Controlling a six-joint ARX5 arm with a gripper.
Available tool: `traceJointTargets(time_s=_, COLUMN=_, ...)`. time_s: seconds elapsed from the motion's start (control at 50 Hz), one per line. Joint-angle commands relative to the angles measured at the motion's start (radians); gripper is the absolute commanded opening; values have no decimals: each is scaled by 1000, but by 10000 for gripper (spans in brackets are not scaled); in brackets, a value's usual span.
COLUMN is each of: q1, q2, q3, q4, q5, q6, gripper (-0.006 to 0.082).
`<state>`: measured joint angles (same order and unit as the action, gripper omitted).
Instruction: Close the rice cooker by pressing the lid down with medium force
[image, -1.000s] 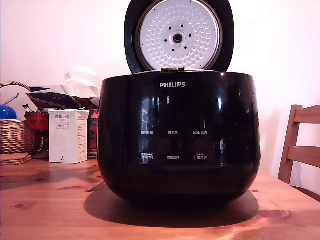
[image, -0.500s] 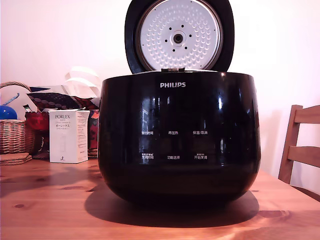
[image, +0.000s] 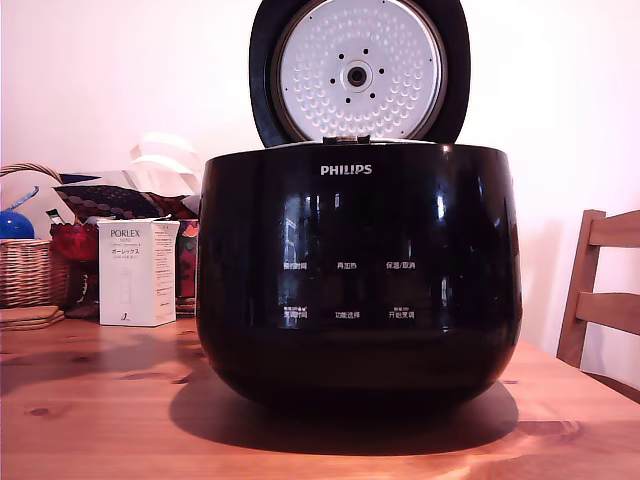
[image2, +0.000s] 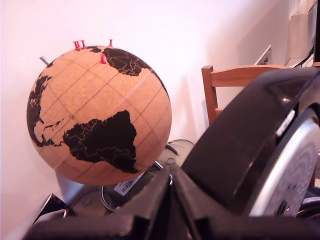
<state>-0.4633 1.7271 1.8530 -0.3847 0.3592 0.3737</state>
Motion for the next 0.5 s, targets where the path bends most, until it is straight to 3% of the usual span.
traceJointTargets(time_s=0.0, q1=-21, q2=48, q3=-14, q4=-8, q5=-5, q6=5, gripper=-22)
traceJointTargets(time_s=0.2, q1=-21, q2=61, q3=-14, q4=49, q5=-100, q6=19, gripper=-22)
traceJointTargets(time_s=0.48, q1=-21, q2=64, q3=-14, q4=45, q5=-117, q6=27, gripper=-22)
